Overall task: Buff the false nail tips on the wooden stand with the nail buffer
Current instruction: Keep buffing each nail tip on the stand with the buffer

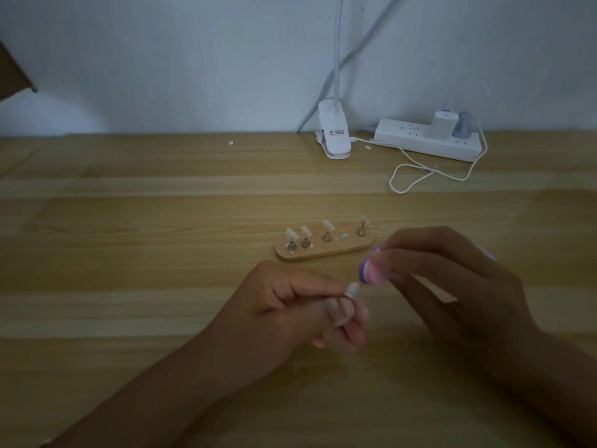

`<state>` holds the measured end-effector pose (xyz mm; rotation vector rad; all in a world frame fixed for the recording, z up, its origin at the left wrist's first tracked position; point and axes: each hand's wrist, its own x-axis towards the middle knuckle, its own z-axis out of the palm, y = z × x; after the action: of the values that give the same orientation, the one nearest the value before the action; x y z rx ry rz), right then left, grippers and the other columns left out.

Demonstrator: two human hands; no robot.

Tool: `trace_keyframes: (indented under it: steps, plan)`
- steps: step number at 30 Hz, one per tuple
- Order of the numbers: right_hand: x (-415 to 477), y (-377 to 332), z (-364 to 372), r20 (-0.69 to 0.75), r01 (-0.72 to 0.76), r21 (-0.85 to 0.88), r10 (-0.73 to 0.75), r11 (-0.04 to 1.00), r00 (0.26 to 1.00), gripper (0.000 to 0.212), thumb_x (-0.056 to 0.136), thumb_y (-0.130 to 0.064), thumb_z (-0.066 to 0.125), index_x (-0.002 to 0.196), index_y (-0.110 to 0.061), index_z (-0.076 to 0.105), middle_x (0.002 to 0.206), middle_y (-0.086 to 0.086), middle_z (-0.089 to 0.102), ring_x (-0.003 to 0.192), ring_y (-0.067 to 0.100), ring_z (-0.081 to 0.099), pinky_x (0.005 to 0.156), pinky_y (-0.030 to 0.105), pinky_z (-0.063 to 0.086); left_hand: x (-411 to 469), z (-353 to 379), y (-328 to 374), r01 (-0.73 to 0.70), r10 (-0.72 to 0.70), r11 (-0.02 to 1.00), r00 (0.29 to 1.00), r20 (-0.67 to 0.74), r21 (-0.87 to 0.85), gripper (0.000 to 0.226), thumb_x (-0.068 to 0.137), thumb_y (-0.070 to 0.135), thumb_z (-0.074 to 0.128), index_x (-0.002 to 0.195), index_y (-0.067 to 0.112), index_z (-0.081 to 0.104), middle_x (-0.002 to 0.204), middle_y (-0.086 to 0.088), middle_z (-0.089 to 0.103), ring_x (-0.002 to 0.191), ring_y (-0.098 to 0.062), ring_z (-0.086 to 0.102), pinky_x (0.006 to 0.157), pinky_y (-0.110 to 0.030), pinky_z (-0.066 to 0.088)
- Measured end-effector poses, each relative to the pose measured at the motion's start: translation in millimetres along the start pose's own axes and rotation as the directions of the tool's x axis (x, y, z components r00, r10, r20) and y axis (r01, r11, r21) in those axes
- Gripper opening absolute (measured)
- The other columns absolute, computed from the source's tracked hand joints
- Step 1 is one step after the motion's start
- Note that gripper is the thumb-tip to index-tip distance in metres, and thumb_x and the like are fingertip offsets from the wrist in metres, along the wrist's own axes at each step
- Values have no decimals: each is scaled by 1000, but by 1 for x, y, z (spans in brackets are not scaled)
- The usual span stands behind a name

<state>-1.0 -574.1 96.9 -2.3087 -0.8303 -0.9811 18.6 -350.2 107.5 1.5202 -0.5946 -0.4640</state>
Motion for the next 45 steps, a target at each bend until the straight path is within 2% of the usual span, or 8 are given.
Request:
trace_keyframes:
  steps: [6, 10, 14, 19, 22, 27, 35, 45]
  plan:
    - [1, -17, -1, -3, 159, -4, -159, 987, 987, 23, 101, -7, 56, 109, -20, 72, 107, -3, 65, 105, 7, 62, 102, 15, 33, 2, -1, 2, -5, 5, 1000, 998, 59, -9, 16, 90, 17, 60, 86, 10, 75, 75, -8, 74, 69, -20, 70, 59, -24, 49]
    - [4, -6, -4, -17, -8, -32, 7, 999, 1000, 24, 93, 0, 64, 107, -18, 71, 106, 2, 67, 95, 13, 68, 77, 41, 54, 1, -2, 1, 25, -23, 999, 998, 57, -28, 18, 91, 17, 58, 83, 15, 73, 73, -9, 73, 68, -20, 68, 59, -26, 49]
    - [4, -25, 1, -2, 34, 205, -35, 978, 999, 22, 105, -19, 55, 101, -31, 73, 102, -20, 68, 96, -8, 65, 86, 7, 46, 2, 1, 2, -6, 12, 998, 994, 105, -57, 20, 89, 21, 54, 82, 13, 71, 70, -11, 71, 64, -17, 65, 57, -27, 47]
    - [1, -6, -2, -27, -51, -37, 50, 998, 998, 29, 94, -1, 63, 114, -21, 68, 110, 1, 66, 99, 13, 67, 82, 39, 53, 2, 1, 3, 15, -4, 995, 995, 101, -104, 25, 92, 14, 45, 75, 14, 63, 56, -3, 57, 57, -23, 60, 55, -32, 42]
    - [-2, -19, 1, 3, 37, 48, -38, 998, 999, 24, 103, -16, 56, 122, -27, 66, 118, -9, 61, 113, 4, 59, 100, 18, 41, 4, 2, 2, 40, -22, 987, 993, 118, -157, 24, 92, 18, 48, 71, 17, 59, 52, -1, 49, 51, -21, 56, 53, -30, 41]
    - [0, -10, 1, -33, 61, -38, -62, 997, 998, 28, 97, 0, 59, 118, -17, 65, 110, 6, 66, 102, 17, 64, 95, 23, 43, 3, -1, 0, 104, -56, 962, 980, 191, -253, 25, 95, 15, 46, 72, 14, 55, 55, 8, 49, 48, -13, 43, 53, -21, 43]
    - [-7, -11, 5, 14, 53, 64, -54, 997, 998, 21, 104, -14, 54, 121, -22, 62, 120, -5, 58, 111, 8, 59, 98, 20, 39, 4, -5, -4, 104, -39, 949, 975, 218, -298, 22, 92, 22, 50, 74, 13, 56, 56, 4, 44, 49, -16, 46, 53, -24, 43]
    - [2, -18, 4, -5, 35, 18, -35, 999, 999, 21, 92, -7, 58, 111, -13, 65, 106, 5, 65, 107, 5, 57, 103, 7, 26, 5, -5, -9, -48, 52, 996, 997, 53, -71, 19, 89, 26, 57, 82, 14, 71, 63, 0, 58, 59, -20, 54, 49, -29, 48]
